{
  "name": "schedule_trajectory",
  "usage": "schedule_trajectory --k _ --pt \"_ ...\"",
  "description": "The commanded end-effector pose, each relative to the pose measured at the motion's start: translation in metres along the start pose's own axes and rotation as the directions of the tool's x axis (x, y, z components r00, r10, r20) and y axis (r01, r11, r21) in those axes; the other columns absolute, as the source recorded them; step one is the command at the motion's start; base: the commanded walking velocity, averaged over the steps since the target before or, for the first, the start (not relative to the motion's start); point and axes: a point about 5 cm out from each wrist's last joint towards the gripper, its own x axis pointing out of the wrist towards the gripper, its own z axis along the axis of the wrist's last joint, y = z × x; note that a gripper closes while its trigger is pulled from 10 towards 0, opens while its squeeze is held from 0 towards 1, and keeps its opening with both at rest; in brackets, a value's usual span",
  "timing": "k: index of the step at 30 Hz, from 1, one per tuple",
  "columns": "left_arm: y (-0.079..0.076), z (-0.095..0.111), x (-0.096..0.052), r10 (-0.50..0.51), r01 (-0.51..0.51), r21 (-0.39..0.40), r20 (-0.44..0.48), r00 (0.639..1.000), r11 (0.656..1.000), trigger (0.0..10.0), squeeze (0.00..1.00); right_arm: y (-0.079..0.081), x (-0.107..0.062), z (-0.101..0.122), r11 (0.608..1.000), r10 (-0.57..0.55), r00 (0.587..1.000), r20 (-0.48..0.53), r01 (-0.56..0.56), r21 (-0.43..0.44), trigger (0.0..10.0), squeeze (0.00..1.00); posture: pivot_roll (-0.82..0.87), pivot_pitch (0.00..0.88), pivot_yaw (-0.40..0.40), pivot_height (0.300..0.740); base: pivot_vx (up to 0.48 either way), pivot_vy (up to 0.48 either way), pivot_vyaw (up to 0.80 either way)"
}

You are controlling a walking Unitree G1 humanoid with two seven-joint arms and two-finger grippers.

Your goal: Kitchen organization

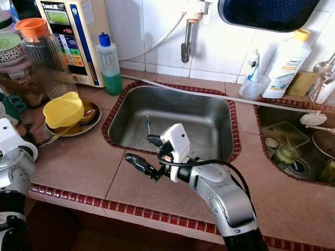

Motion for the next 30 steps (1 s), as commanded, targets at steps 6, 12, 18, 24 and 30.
schedule_trajectory --k 6,12,18,24,30 --pt "0.0 -0.013 -0.003 0.016 -0.015 0.024 -0.045 0.999 1.0 0.0 0.0 0.007 0.0 0.003 0.999 0.042 0.999 0.005 -0.042 -0.007 10.0 0.0 0.08 0.034 0.012 0.74 0.0 0.0 0.0" --pt "0.0 -0.013 -0.003 0.02 -0.019 0.029 -0.038 0.999 0.999 0.0 0.0 0.007 -0.001 0.003 0.999 0.042 0.999 0.002 -0.042 -0.007 10.0 0.0 0.08 0.035 0.013 0.74 0.0 0.0 0.0" --pt "0.001 -0.009 -0.005 0.035 -0.035 0.036 -0.003 0.999 0.999 0.0 0.0 0.007 -0.001 0.002 0.999 0.041 0.999 0.002 -0.041 -0.006 10.0 0.0 0.08 0.034 0.013 0.74 0.0 0.0 0.0" --pt "-0.001 0.005 -0.007 0.034 -0.039 0.05 0.088 0.996 0.998 0.0 0.0 0.005 0.0 0.003 0.999 0.035 0.999 0.006 -0.035 -0.008 10.0 0.0 0.08 0.033 0.011 0.74 0.0 0.0 0.0" --pt "-0.003 0.017 -0.009 0.029 -0.038 0.055 0.158 0.987 0.998 0.0 0.0 0.005 0.0 0.003 0.999 0.031 0.999 0.008 -0.031 -0.009 10.0 0.0 0.08 0.032 0.01 0.74 0.0 0.0 0.0"
